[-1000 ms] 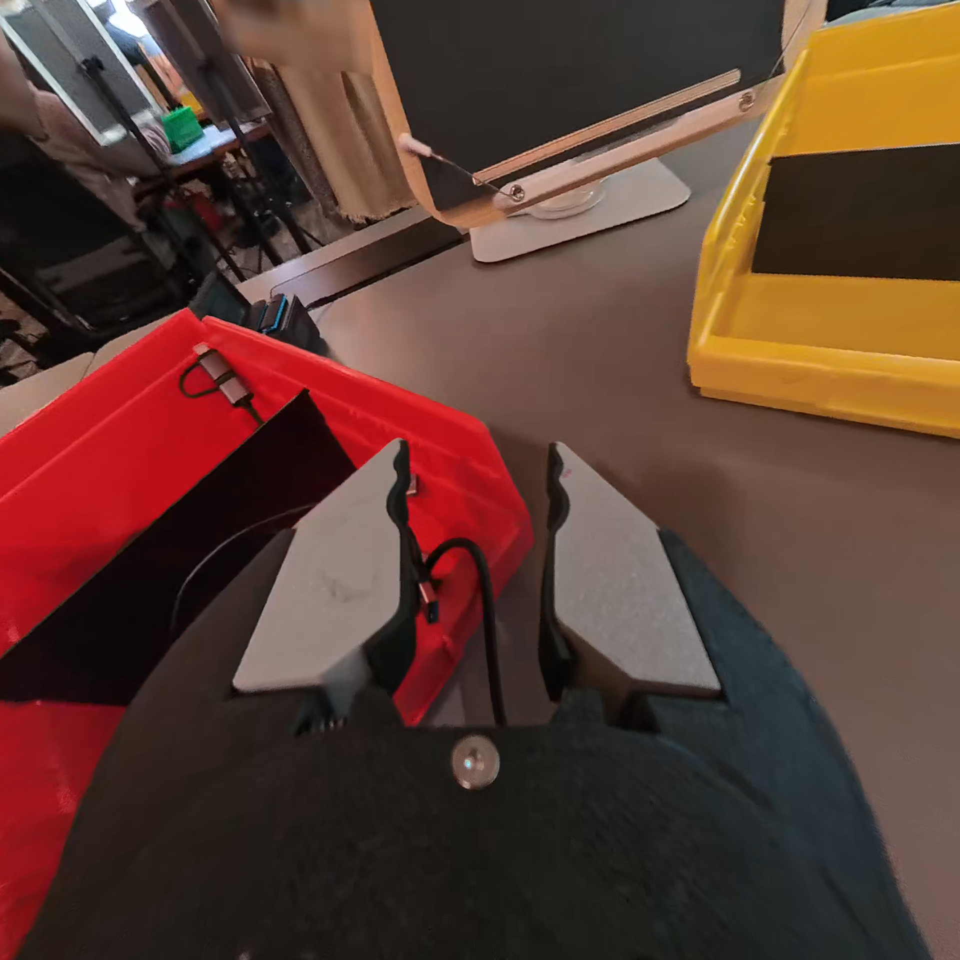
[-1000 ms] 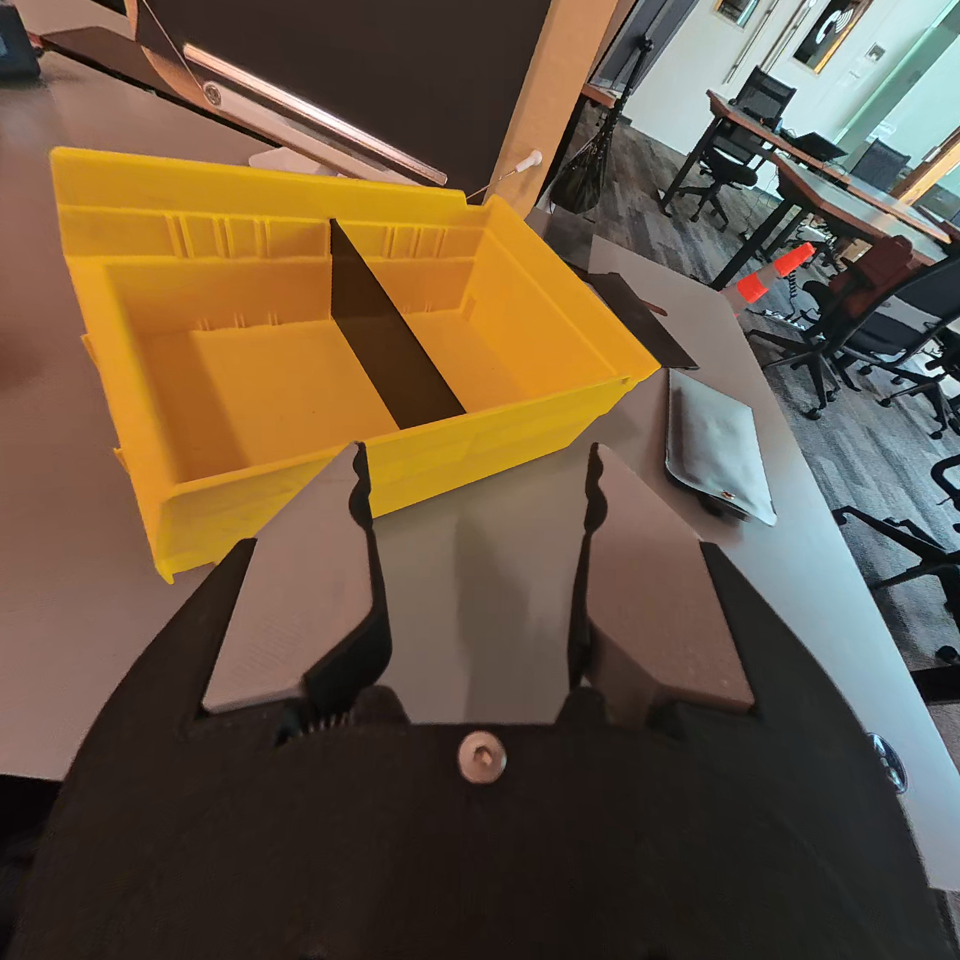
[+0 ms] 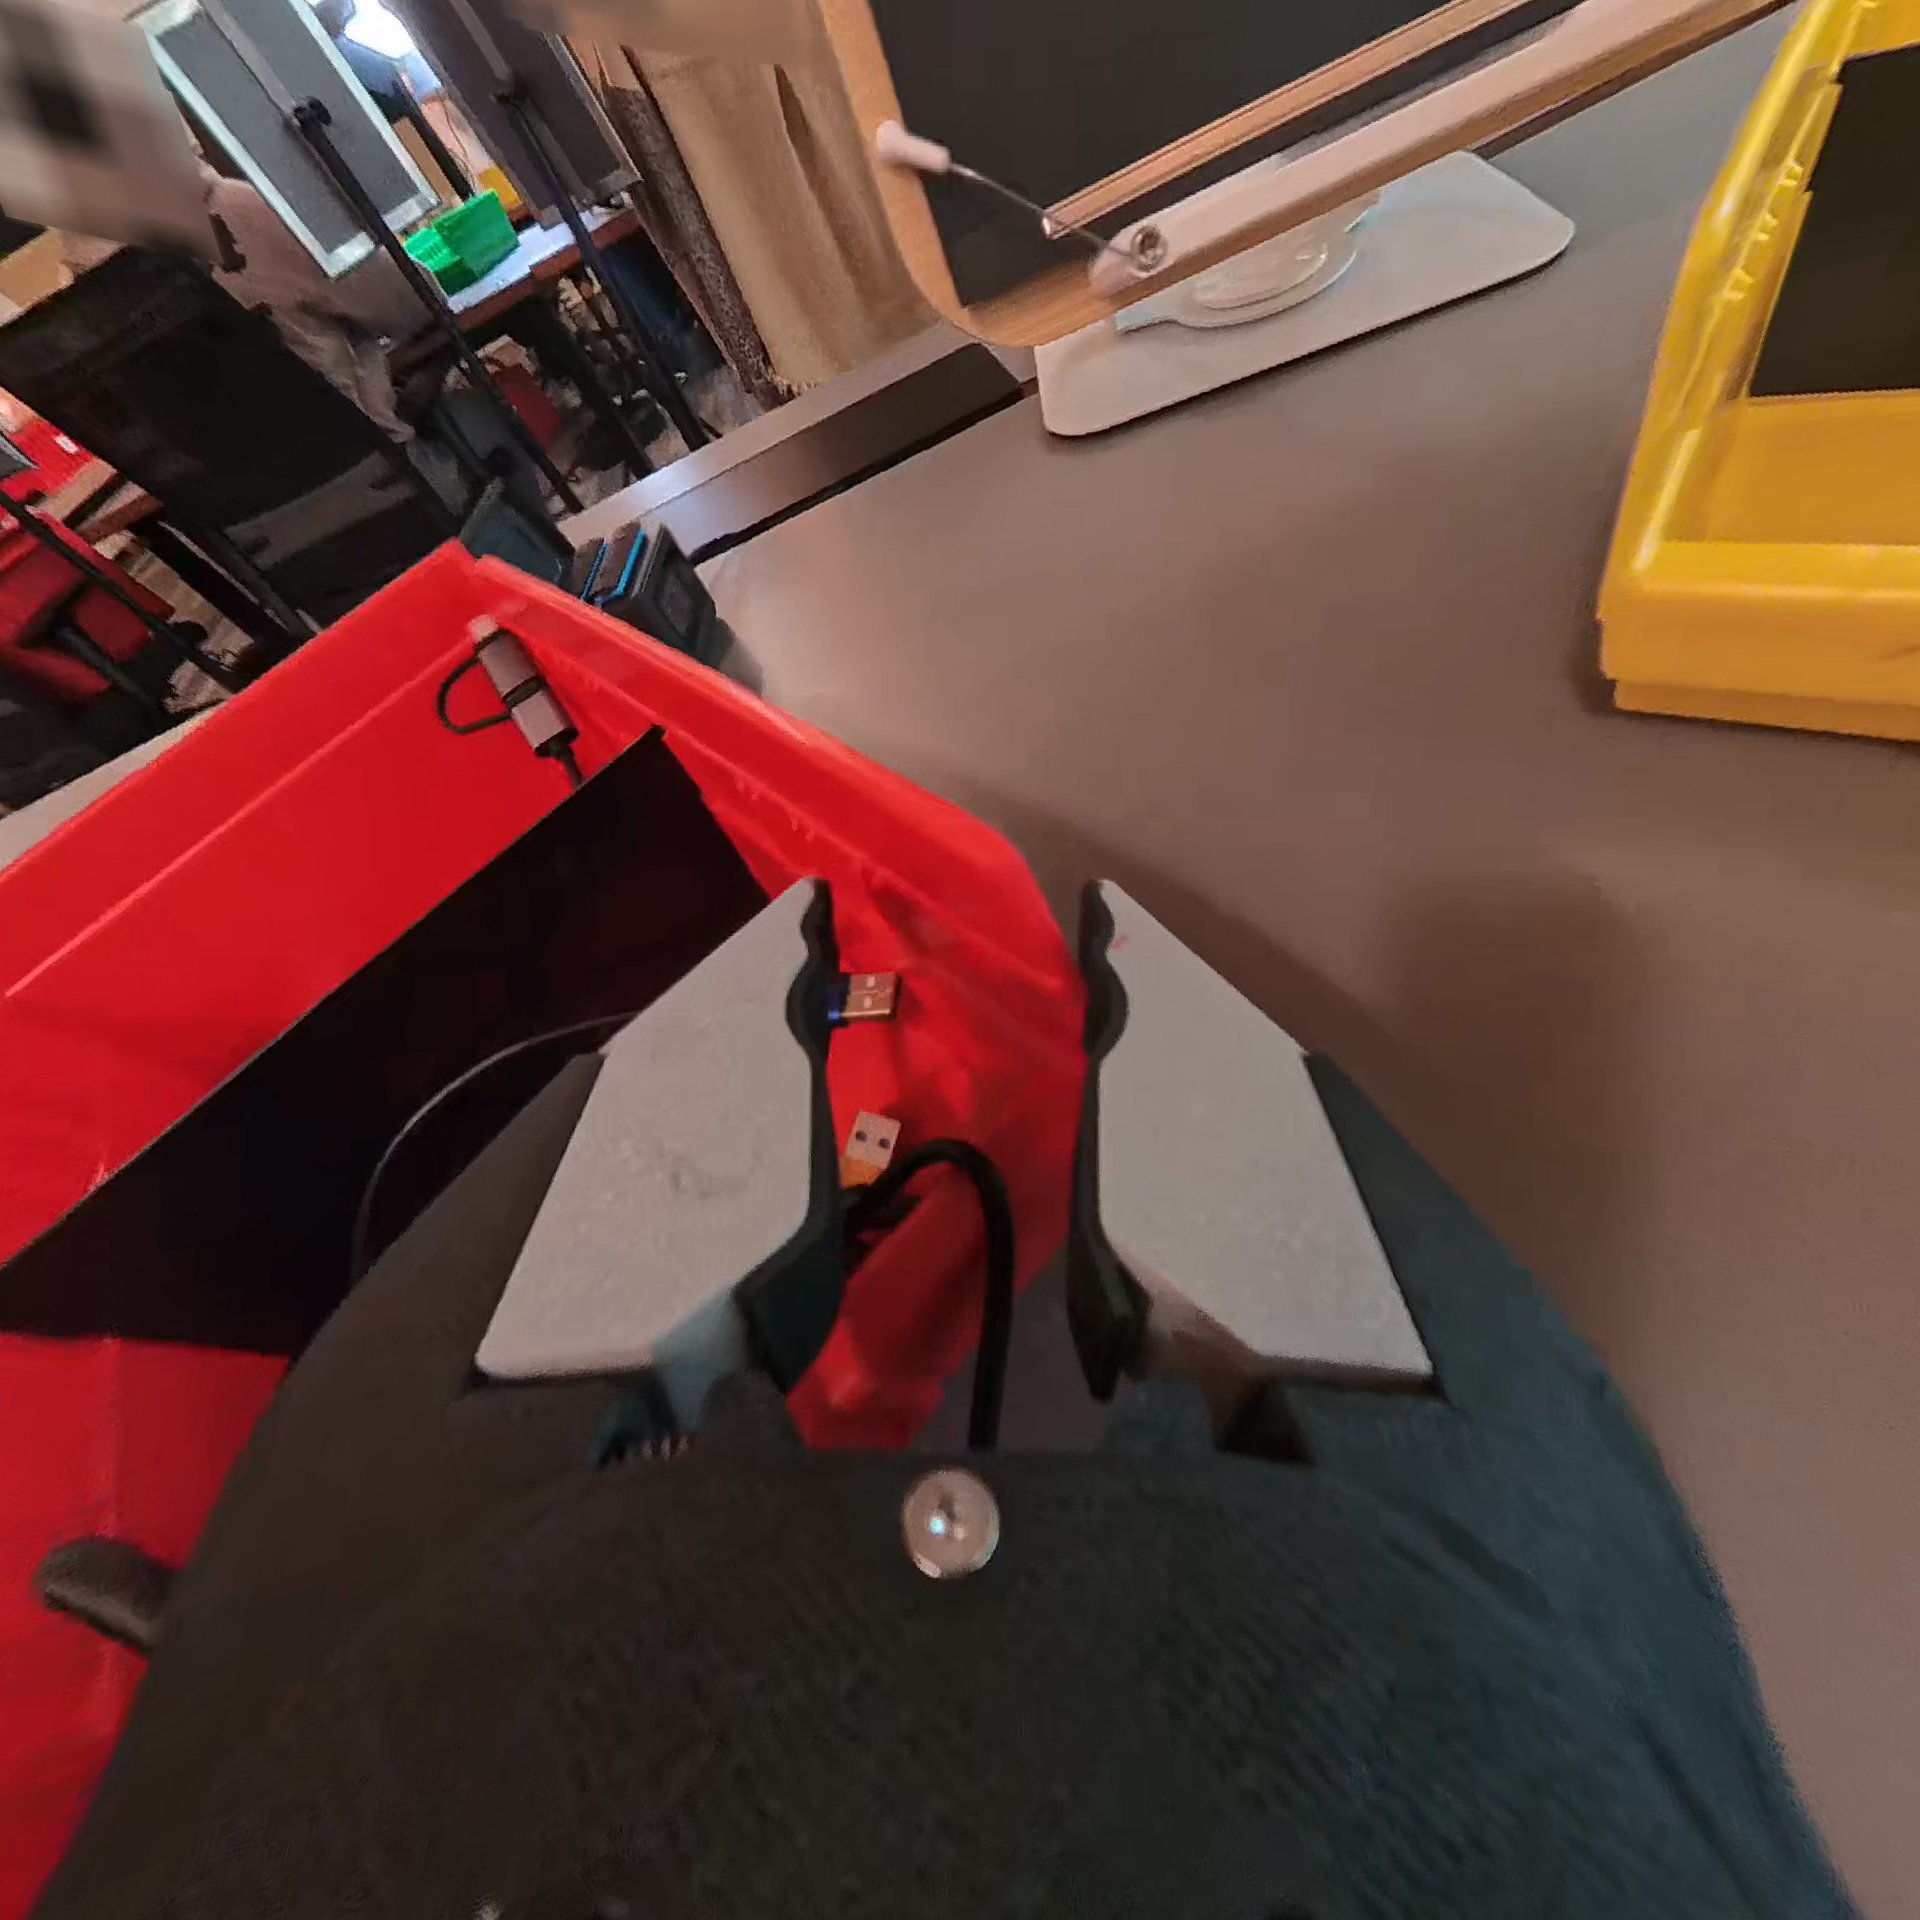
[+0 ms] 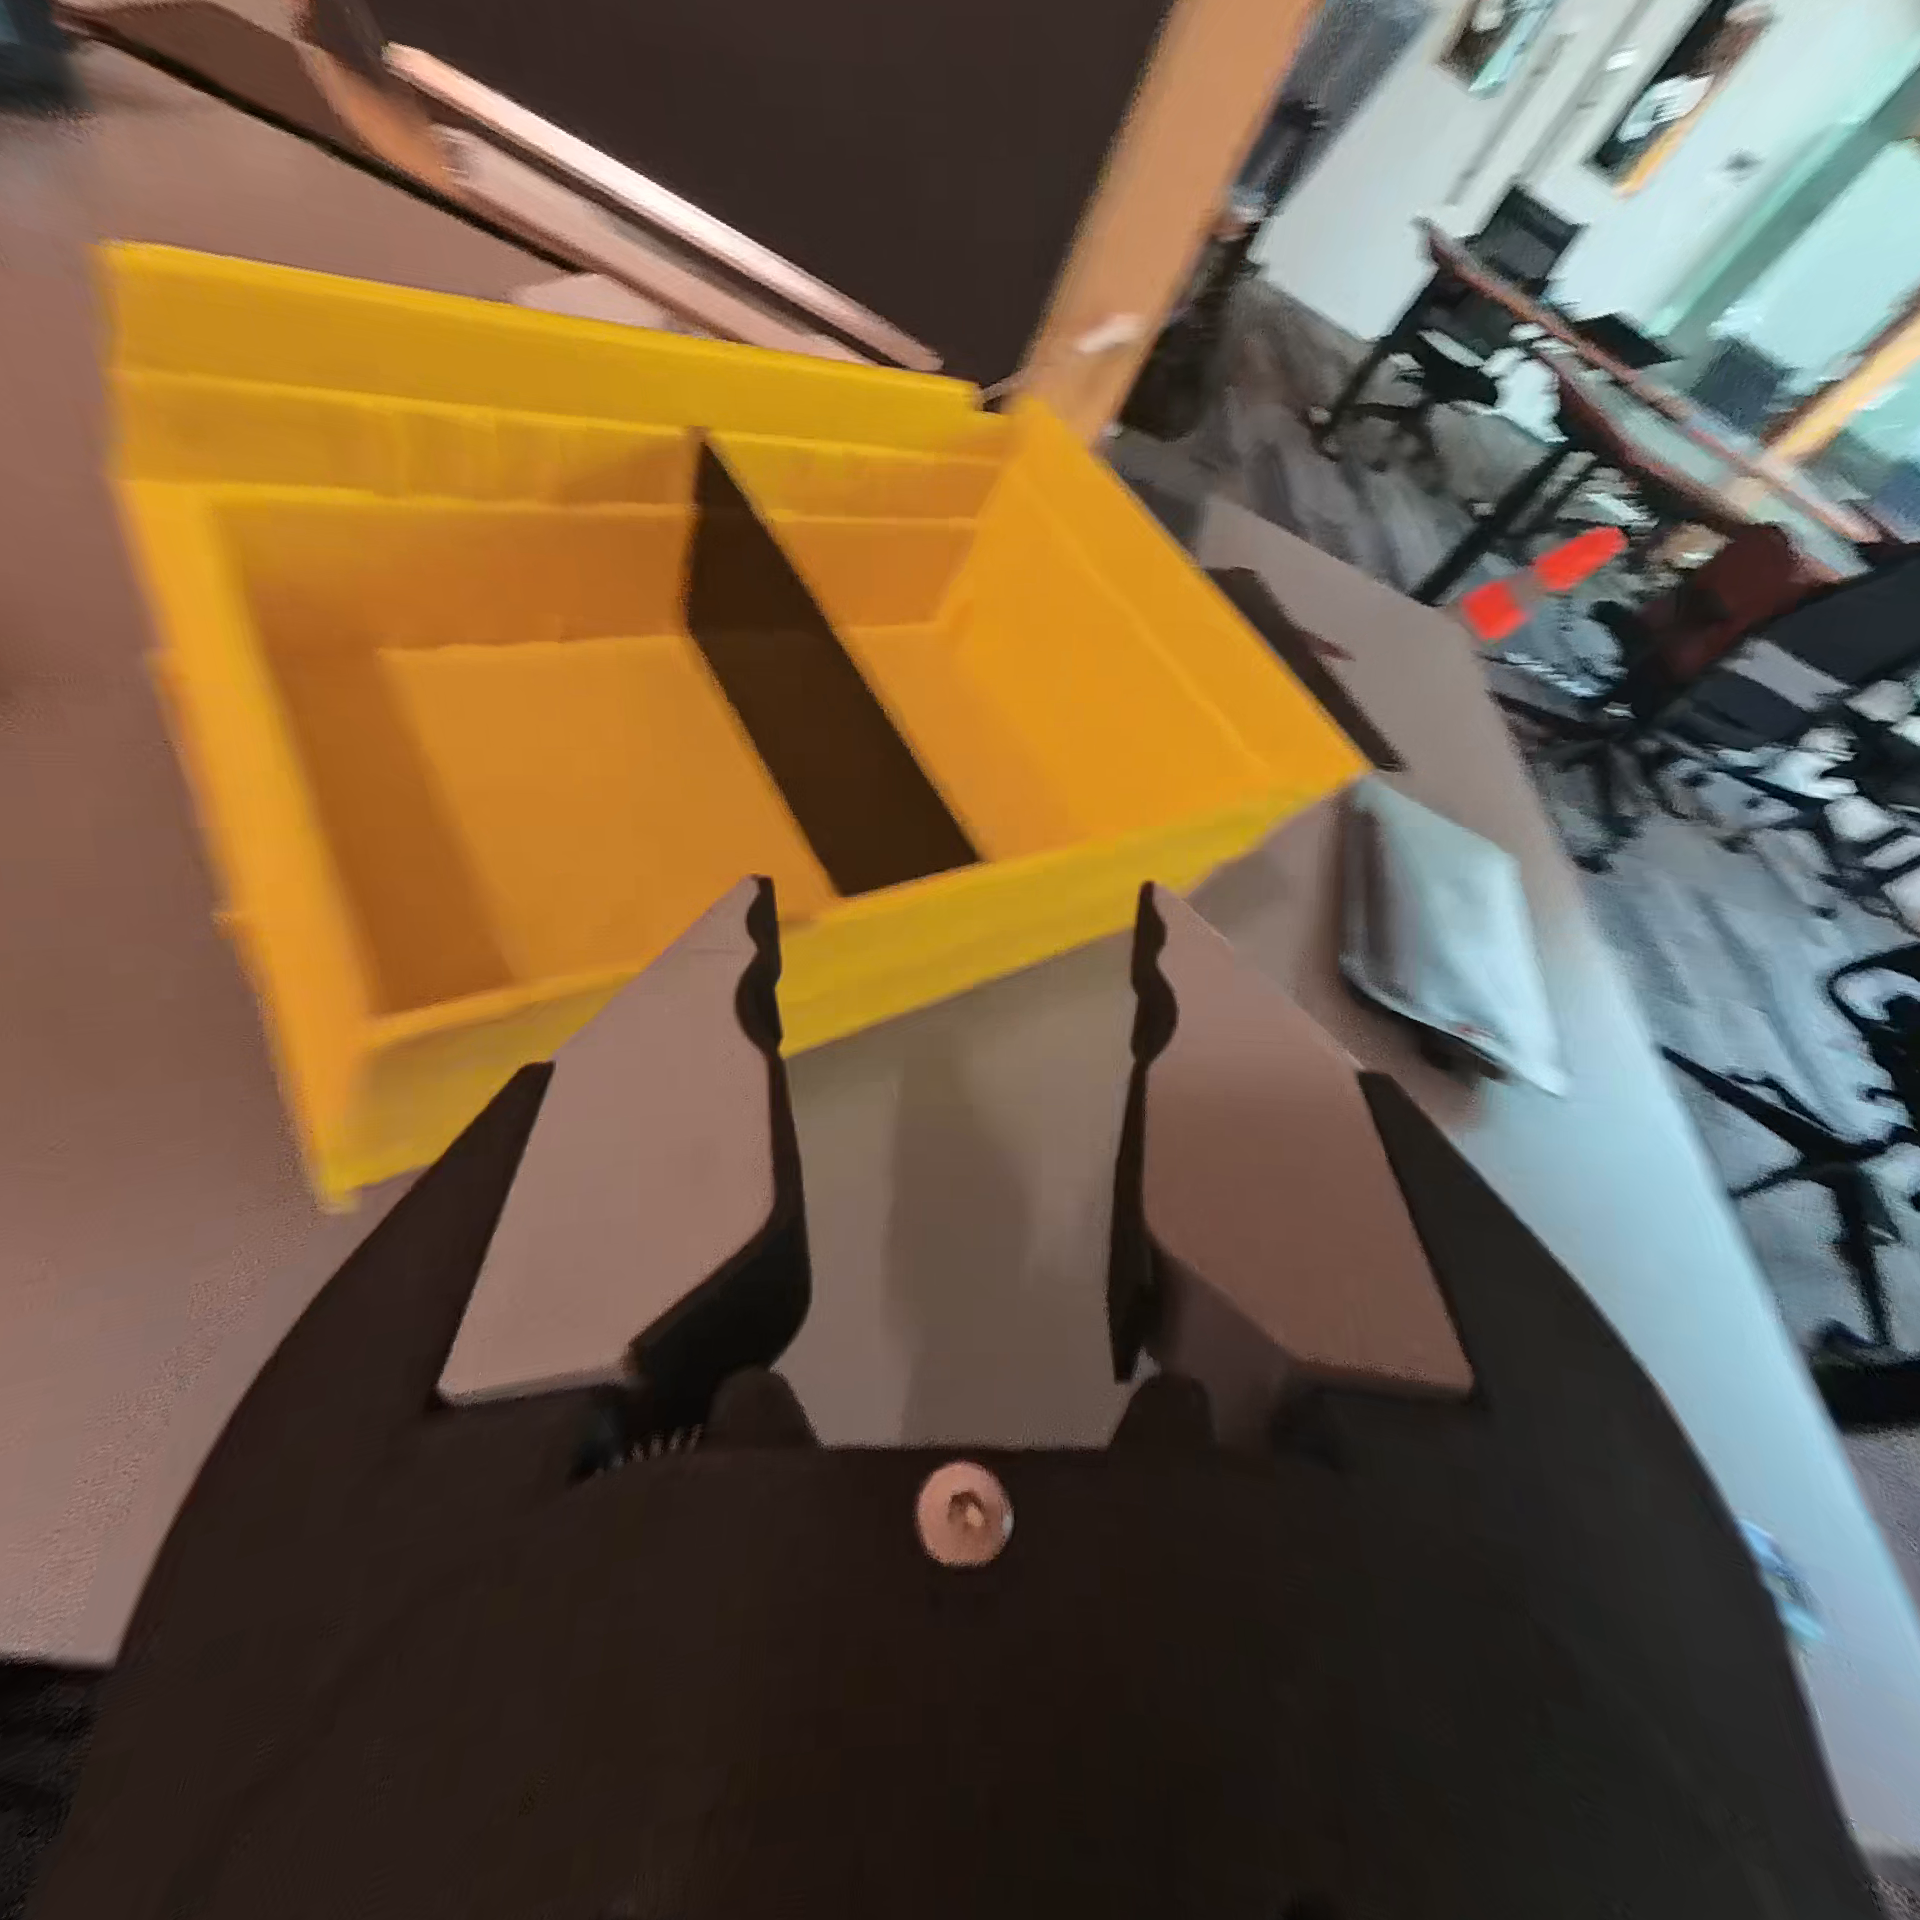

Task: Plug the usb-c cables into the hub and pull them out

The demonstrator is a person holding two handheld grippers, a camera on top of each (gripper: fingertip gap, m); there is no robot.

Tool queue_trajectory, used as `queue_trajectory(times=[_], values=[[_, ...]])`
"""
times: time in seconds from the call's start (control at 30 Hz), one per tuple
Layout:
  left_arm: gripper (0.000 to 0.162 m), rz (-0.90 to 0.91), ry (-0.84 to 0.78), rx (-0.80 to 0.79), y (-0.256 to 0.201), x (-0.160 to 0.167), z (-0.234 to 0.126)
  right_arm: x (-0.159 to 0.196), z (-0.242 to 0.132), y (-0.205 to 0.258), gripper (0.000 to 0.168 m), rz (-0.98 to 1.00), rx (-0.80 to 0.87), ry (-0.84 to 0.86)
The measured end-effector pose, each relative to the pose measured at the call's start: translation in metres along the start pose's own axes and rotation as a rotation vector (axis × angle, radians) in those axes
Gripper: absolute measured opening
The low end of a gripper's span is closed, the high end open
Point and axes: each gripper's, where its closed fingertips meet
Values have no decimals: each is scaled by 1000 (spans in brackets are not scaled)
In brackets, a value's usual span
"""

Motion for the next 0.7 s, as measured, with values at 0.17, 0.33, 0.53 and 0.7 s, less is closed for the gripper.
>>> queue_trajectory(times=[0.17,0.33,0.53,0.7], values=[[60,-55,9,82,32,23,-27,48,-18,-82,60,14,162,155],[52,-125,-3,106,44,23,-52,-8,-30,-18,51,157,-155,-99],[22,-95,4,2,37,22,-37,-4,18,68,71,-91,-166,75],[13,-31,-10,-9,51,28,-40,17,7,21,69,-80,-80,97]])
Point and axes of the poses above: each gripper's, where its closed fingertips meet, z out along the fingers, x out of its underside, y = z × x across the jaws, and after that the axes turned 11 degrees about -x, right-handed
